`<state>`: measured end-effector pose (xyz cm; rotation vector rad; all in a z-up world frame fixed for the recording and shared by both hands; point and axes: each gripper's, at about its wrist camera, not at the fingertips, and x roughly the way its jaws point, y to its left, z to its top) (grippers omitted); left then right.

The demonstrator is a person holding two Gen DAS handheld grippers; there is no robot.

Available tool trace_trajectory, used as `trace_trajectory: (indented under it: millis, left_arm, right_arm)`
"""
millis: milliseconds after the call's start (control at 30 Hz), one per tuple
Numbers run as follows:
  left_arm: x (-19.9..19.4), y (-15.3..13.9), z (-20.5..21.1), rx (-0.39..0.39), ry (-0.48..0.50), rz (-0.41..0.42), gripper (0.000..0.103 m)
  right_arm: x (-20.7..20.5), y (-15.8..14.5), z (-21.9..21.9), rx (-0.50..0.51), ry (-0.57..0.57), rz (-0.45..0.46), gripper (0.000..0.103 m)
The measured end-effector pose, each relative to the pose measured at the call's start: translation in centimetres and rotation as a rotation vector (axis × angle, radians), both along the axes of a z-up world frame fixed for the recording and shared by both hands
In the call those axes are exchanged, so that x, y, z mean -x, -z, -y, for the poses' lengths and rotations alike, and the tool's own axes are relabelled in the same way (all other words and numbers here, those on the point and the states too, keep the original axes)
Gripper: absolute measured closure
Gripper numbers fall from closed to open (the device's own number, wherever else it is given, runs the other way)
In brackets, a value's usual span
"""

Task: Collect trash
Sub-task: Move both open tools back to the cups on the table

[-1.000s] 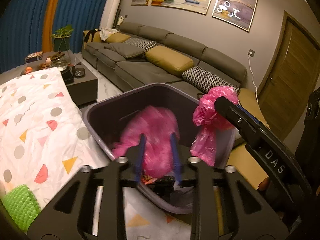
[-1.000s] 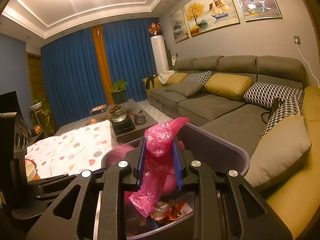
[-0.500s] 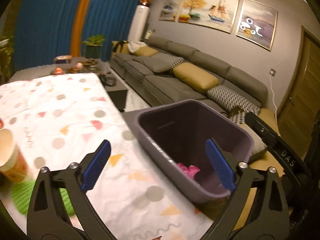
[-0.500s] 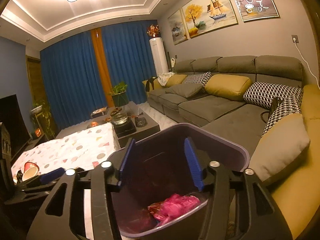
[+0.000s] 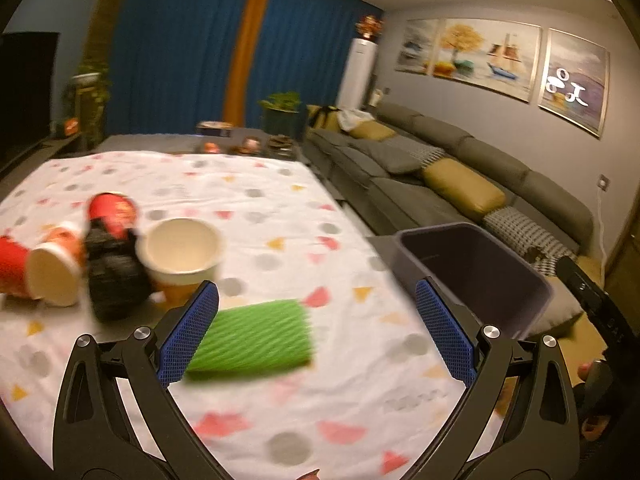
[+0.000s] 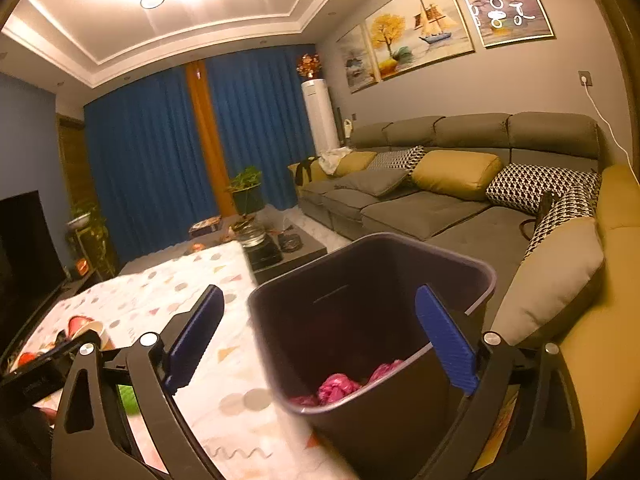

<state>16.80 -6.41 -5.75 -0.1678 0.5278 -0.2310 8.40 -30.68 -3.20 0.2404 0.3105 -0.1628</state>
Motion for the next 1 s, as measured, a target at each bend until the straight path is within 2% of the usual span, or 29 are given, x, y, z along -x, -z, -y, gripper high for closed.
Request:
trace_trajectory:
  millis: [267, 667, 1000]
  left_arm:
    - [3.1, -0.4, -6.2, -0.030, -0.135, 0.011, 0.006]
    - [6.4, 0.2, -16.2, -0.014, -0.321, -0.005, 0.006]
    - [6.9, 0.4, -22.9, -0.005, -0.404, 0.000, 0.006]
  right_arm:
    - [1.1, -0.3, -4.1, -0.001, -0.068, 0.002, 0.009]
    - [1.2, -0.5, -12.2, 0.015, -0.222, -0.011, 0.009]
    - [0.1, -0.1, -17.5, 0.033, -0.319, -0.032, 0.009]
